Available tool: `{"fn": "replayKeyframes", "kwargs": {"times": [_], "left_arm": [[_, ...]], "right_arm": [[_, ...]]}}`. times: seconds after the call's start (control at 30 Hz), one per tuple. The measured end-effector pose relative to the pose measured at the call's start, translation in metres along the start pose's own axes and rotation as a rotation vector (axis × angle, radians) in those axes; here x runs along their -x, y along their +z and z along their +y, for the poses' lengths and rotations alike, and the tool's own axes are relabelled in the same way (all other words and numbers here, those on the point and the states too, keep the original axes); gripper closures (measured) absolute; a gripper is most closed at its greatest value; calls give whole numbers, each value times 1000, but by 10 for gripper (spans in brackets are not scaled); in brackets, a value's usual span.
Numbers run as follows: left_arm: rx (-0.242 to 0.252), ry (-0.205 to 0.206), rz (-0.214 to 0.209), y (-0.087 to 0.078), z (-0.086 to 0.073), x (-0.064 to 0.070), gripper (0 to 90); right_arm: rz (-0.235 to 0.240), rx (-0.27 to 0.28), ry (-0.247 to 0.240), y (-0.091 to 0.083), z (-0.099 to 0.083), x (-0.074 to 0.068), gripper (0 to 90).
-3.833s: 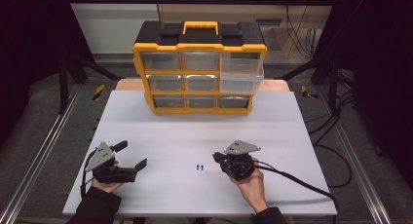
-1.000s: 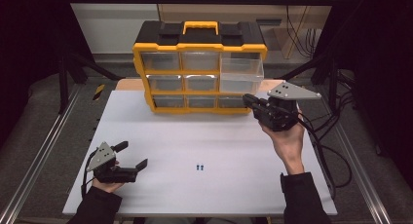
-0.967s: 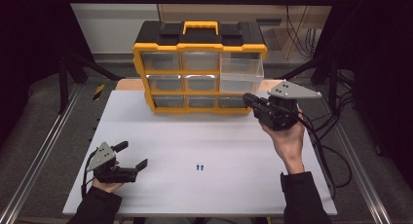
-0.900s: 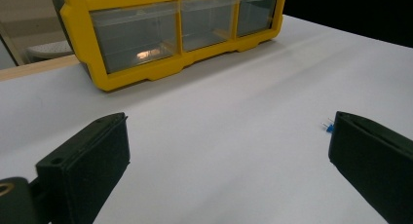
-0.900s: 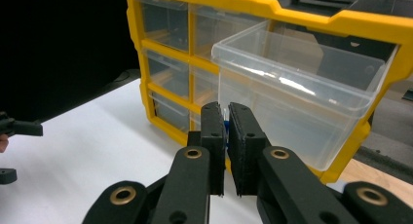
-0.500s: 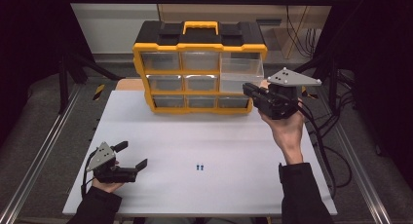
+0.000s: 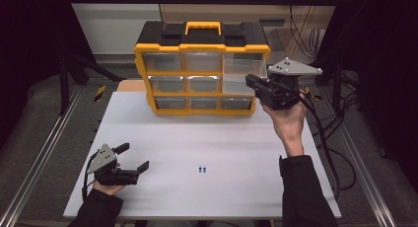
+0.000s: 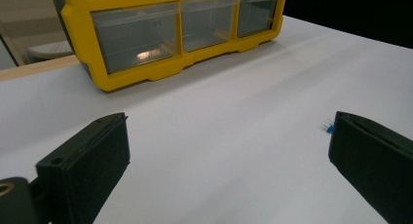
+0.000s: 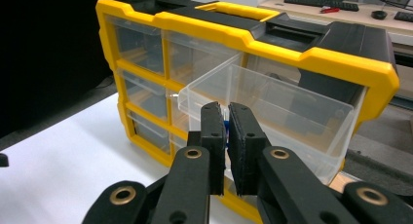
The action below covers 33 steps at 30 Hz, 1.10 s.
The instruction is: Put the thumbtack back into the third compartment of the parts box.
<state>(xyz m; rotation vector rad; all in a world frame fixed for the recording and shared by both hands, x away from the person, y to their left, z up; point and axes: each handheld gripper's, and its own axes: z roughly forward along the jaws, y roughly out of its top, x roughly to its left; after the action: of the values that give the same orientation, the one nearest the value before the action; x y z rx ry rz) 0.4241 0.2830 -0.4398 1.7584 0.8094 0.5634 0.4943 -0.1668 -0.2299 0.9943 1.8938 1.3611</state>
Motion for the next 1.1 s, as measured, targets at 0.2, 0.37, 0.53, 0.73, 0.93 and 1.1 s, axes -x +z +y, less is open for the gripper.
{"fn": "replayKeyframes", "kwargs": {"times": [0.2, 0.37, 0.53, 0.73, 0.93, 1.1], "left_arm": [[0, 1, -1, 0, 0, 0, 9], [2, -1, -2, 0, 0, 0, 9], [3, -2, -3, 0, 0, 0, 9], [4, -3, -3, 0, 0, 0, 9], [6, -5, -2, 0, 0, 0, 9], [8, -6, -1, -1, 0, -1, 9]], "right_arm": [[-12, 4, 1, 6, 7, 0, 858], [-23, 7, 6, 15, 11, 4, 858], [-35, 10, 11, 23, 14, 6, 858], [-55, 1, 12, 33, 16, 11, 857], [-68, -12, 12, 42, 18, 14, 857], [-80, -26, 15, 49, 19, 16, 857]]}}
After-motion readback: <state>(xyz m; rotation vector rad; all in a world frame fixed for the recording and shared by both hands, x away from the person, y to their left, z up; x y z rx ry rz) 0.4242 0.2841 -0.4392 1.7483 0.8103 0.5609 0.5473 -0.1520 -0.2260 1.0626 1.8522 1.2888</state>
